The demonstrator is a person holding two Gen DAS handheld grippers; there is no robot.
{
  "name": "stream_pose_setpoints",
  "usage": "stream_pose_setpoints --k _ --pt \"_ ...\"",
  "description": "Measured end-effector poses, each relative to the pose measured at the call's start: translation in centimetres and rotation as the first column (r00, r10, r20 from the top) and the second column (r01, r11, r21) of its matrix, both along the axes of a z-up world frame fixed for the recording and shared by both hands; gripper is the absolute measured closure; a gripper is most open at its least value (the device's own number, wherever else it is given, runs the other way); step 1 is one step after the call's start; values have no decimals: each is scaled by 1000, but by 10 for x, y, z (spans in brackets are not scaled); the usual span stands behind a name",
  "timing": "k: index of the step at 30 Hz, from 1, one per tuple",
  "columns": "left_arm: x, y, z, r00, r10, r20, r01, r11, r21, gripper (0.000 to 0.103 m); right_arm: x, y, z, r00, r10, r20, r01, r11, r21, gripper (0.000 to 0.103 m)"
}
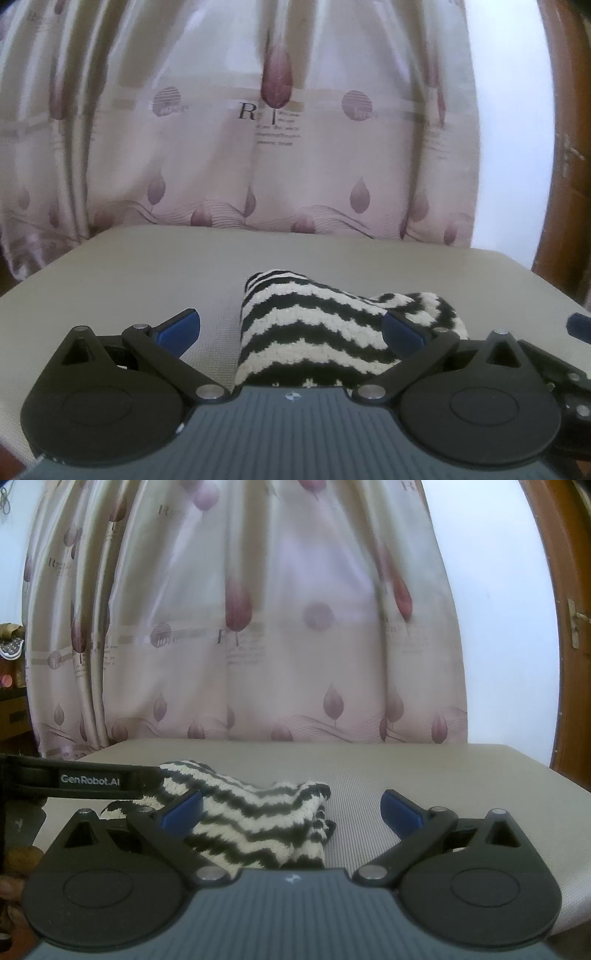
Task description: Fold small clothes
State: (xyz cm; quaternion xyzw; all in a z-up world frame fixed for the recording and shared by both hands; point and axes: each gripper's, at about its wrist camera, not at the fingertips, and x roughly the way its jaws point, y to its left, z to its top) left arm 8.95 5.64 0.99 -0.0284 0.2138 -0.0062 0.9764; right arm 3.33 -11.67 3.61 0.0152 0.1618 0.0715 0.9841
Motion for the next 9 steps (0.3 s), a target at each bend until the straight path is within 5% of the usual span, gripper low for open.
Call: stream_pose_setpoints --k 9 --pt "-4 -4 -1 1000 17 17 -18 999 42 0 2 0 1 1000 -7 0 7 1000 -3 0"
